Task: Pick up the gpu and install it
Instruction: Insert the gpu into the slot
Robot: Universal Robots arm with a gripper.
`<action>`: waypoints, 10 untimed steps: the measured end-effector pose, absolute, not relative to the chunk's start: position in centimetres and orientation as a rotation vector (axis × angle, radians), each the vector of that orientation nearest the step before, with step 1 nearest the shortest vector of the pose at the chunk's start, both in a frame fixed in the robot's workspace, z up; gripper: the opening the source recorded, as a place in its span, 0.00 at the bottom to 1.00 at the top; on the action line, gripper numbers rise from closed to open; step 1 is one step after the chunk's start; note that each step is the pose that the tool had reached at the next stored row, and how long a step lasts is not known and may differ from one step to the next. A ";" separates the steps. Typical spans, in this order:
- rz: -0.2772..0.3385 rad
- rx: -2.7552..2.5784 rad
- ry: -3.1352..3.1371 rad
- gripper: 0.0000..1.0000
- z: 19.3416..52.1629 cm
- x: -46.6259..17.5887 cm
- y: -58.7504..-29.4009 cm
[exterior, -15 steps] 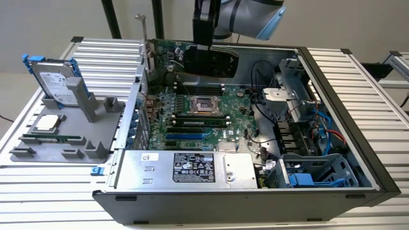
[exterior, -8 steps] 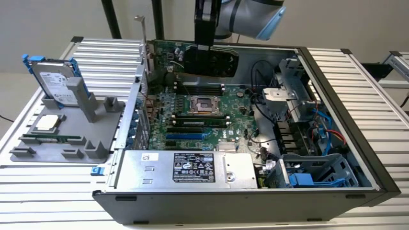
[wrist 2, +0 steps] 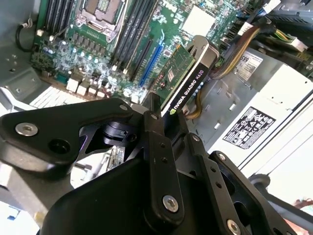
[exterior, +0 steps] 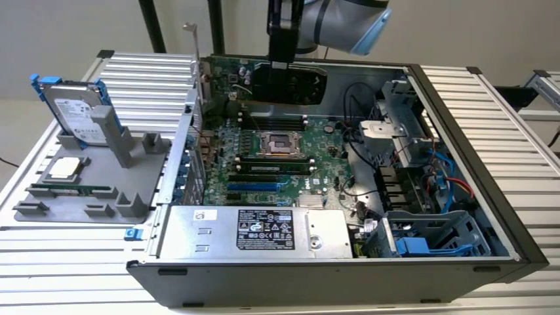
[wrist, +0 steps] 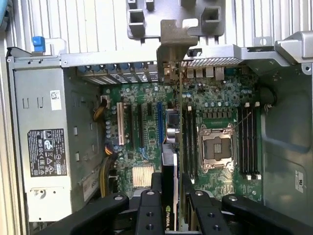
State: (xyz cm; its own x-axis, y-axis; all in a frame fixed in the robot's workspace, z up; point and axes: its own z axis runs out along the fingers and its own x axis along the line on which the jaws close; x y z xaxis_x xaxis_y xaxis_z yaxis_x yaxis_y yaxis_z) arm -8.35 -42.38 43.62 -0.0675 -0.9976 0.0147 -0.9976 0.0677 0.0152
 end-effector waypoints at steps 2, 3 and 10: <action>-0.002 2.142 -2.269 0.00 43.6 -8.3 -42.4; -0.001 2.148 -2.263 0.00 43.6 -8.3 -42.4; -0.001 2.184 -2.229 0.00 43.6 -8.3 -42.4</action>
